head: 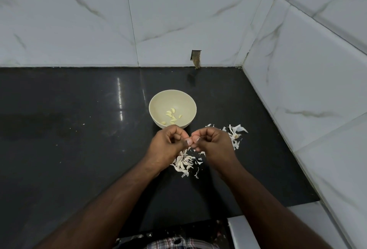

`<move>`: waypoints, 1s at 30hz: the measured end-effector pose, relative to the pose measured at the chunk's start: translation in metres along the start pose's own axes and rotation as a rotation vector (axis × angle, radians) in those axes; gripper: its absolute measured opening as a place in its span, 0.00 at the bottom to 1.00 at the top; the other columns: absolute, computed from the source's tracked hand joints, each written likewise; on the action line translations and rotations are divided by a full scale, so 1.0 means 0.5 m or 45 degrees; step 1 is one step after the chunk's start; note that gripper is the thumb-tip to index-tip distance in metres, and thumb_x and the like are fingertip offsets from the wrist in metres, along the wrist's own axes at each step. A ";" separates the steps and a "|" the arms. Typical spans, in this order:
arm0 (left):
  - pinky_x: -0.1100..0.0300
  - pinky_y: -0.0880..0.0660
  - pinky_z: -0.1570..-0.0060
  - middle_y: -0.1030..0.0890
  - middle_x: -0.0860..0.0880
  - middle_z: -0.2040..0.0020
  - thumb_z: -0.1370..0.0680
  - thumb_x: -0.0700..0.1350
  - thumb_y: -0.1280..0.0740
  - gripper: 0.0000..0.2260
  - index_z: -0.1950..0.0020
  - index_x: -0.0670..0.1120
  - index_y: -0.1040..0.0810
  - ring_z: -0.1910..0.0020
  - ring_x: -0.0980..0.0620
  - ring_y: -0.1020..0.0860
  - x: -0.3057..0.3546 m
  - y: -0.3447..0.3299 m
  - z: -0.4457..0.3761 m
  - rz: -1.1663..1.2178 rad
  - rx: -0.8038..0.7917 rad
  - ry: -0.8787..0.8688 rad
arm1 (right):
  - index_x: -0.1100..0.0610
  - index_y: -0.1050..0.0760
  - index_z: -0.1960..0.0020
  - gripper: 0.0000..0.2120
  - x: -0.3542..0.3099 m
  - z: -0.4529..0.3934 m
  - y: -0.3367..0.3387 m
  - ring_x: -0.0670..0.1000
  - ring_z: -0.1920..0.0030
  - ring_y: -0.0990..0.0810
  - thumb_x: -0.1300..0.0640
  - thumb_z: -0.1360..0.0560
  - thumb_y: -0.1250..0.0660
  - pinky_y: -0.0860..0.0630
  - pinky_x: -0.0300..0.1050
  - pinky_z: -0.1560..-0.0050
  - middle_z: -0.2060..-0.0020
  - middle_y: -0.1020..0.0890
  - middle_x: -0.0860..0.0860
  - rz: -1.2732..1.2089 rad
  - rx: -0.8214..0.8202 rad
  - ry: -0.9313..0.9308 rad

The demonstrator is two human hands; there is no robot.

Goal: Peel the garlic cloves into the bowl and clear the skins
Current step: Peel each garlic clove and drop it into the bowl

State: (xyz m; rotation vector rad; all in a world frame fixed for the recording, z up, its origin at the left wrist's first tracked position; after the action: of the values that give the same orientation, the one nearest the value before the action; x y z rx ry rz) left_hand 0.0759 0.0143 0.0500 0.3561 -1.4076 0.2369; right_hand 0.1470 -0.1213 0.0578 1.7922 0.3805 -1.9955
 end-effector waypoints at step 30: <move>0.65 0.25 0.59 0.16 0.61 0.58 0.24 0.41 0.27 0.06 0.54 0.53 0.15 0.57 0.61 0.19 0.016 0.003 0.008 -0.590 0.086 -0.389 | 0.63 0.22 0.57 0.07 0.030 0.007 -0.014 0.51 0.64 0.23 0.69 0.22 0.36 0.24 0.42 0.63 0.63 0.18 0.59 -0.113 -0.027 -0.370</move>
State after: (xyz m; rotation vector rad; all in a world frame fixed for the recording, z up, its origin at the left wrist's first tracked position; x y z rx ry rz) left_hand 0.0727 0.0138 0.0583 0.7858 -1.5725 -0.1576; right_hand 0.1397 -0.1187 0.0430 1.4655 0.3918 -2.2633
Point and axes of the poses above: each hand's wrist, its own z-axis away from the middle knuckle, its own y-axis out of the back of the hand, x = y × z, the point moved 6 cm from there along -z, towards the middle knuckle
